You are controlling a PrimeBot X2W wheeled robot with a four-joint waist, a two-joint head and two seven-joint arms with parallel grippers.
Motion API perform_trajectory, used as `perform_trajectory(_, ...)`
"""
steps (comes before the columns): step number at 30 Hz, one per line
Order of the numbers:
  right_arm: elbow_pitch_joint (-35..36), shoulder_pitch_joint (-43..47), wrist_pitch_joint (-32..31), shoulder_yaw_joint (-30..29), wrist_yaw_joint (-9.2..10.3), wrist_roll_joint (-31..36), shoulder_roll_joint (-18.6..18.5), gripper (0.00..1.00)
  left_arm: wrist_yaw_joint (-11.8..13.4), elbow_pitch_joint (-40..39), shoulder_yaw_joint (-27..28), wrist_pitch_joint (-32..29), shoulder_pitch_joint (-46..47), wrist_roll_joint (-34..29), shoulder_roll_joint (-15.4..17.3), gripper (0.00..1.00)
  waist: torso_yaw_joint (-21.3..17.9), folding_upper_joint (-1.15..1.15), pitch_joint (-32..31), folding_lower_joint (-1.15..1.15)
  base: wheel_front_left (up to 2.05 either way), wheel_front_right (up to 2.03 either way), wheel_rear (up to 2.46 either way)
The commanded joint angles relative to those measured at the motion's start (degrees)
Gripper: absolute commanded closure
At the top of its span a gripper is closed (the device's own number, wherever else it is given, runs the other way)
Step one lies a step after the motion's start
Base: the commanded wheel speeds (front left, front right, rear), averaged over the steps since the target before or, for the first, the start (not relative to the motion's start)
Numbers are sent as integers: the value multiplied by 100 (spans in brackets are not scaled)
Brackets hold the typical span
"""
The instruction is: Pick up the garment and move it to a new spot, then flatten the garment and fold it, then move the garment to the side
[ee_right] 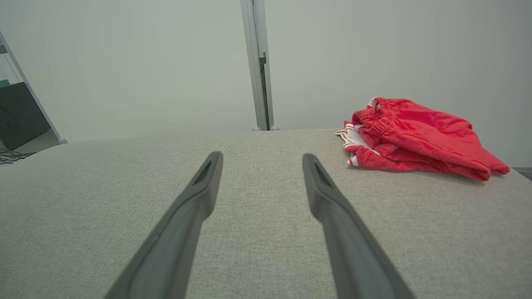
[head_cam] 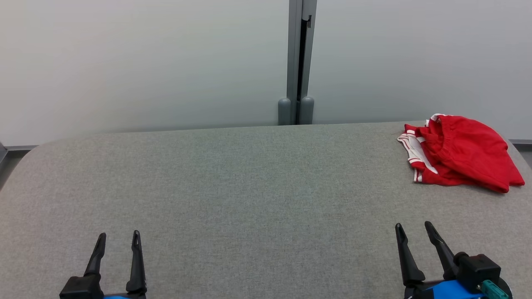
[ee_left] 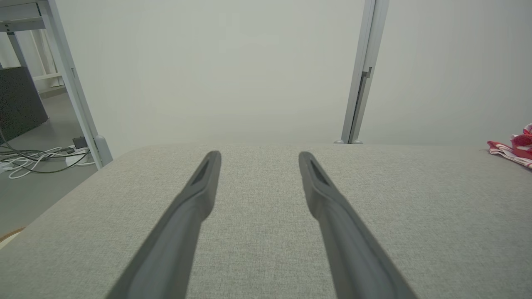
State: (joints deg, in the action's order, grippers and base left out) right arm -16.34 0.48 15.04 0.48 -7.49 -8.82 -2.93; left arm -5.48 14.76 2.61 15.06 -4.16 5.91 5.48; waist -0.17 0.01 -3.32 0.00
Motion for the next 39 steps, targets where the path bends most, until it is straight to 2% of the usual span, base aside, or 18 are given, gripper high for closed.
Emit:
perform_trajectory(1,-18,55,17,-6,-1,-14,2,0,-5,-10,-10,13,102,11,32,0,-5,-1,1,0,0,0,0)
perform_trajectory(15,-58,33,18,-5,-1,-31,3,0,77,35,-16,13,93,-45,29,0,-20,-1,8,0,0,0,0)
perform_trajectory(16,-54,-1,0,-3,0,-23,0,100,47,27,4,0,11,-35,6,100,-20,-1,9,0,0,0,0)
perform_trajectory(20,-248,21,-32,-2,0,-49,18,100,40,234,14,-39,-111,-22,-64,100,-21,-1,10,0,0,0,0)
perform_trajectory(24,-275,-19,-131,-44,0,-353,19,100,31,297,83,-162,-38,276,-77,100,-20,-1,17,0,0,0,0)
perform_trajectory(39,-148,-151,-528,-168,0,-1954,14,100,-17,185,119,-539,163,1962,-111,100,-16,-1,57,0,0,0,0)
